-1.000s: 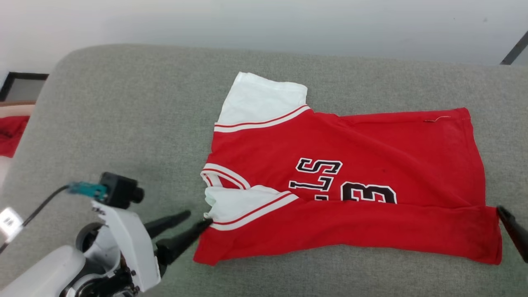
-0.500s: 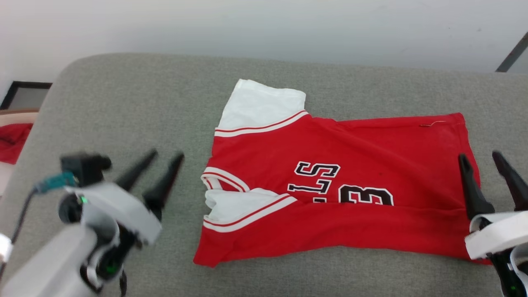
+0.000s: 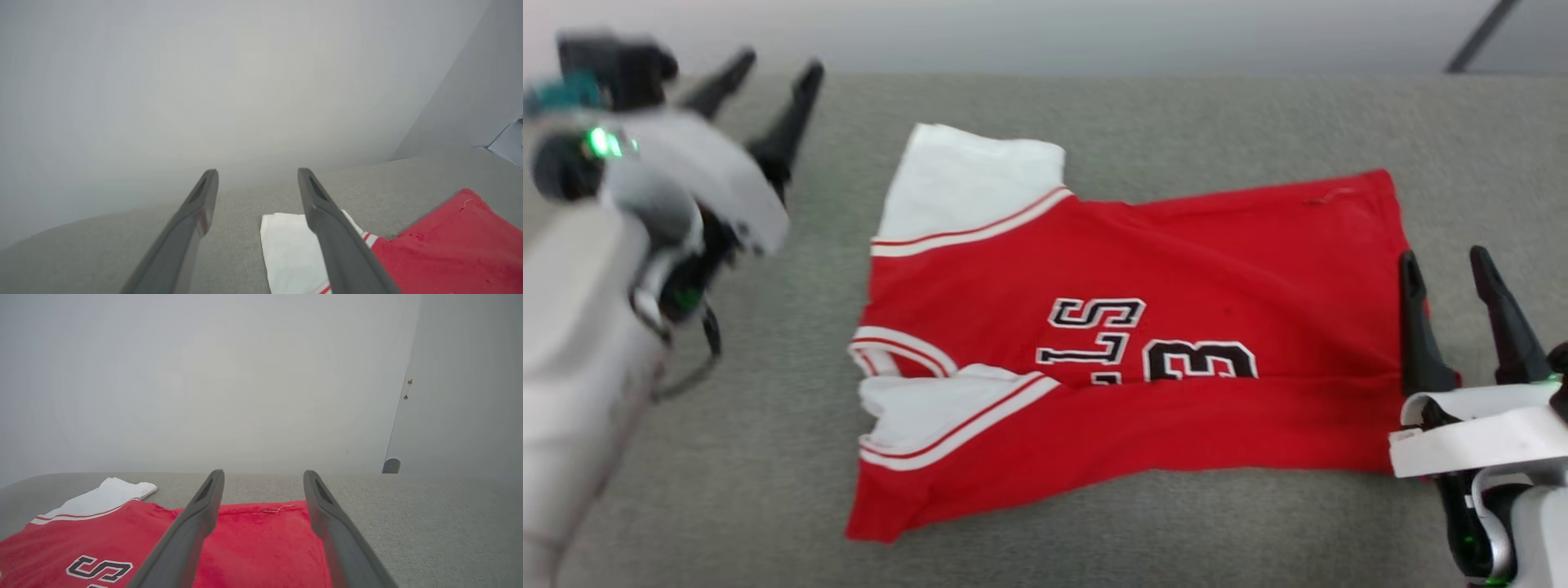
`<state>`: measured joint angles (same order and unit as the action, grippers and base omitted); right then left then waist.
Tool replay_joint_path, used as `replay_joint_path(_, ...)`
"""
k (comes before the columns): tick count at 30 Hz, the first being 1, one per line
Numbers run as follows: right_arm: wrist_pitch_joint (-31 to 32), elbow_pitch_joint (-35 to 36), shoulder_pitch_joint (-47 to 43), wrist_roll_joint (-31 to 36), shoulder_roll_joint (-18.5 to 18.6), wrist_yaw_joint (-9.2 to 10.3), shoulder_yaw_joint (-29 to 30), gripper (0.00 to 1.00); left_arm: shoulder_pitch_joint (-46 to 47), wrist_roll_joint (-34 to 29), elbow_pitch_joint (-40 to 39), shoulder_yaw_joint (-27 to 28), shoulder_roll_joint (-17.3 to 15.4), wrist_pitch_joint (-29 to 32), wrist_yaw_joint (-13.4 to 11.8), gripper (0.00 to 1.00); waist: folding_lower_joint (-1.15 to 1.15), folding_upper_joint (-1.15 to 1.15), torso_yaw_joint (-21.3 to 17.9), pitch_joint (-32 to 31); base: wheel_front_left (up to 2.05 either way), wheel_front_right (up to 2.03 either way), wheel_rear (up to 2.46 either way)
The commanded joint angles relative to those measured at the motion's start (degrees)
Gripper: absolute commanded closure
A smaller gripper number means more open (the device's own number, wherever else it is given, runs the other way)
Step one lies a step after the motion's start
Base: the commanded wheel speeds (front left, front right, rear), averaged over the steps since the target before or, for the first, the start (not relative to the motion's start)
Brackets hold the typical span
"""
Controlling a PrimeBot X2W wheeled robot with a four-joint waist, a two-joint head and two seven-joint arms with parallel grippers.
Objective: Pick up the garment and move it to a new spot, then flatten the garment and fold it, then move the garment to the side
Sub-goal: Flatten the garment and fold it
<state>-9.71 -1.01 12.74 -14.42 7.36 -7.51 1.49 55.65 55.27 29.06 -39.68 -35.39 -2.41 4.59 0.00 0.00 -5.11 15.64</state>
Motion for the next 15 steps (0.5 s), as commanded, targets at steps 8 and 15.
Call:
replay_joint_path(8, -2.43, -0.38, 2.69, -1.1, -2.17, 0.04, -1.93, 0.0, 13.87, -1.21, 14.77, -4.8, 1.78, 11.09, 2.71, 0.0, 0.0, 0.0, -9.14, 8.04, 0.0, 0.0, 0.0)
replay_joint_path(15, -3.24, -0.56, 3.2, -2.11, -2.76, 0.04, -3.52, 0.0, 18.67, 1.87, 18.82, -11.99, 0.82, 24.83, 2.94, 0.0, 0.0, 0.0, -11.6, 10.56, 0.0, 0.0, 0.0)
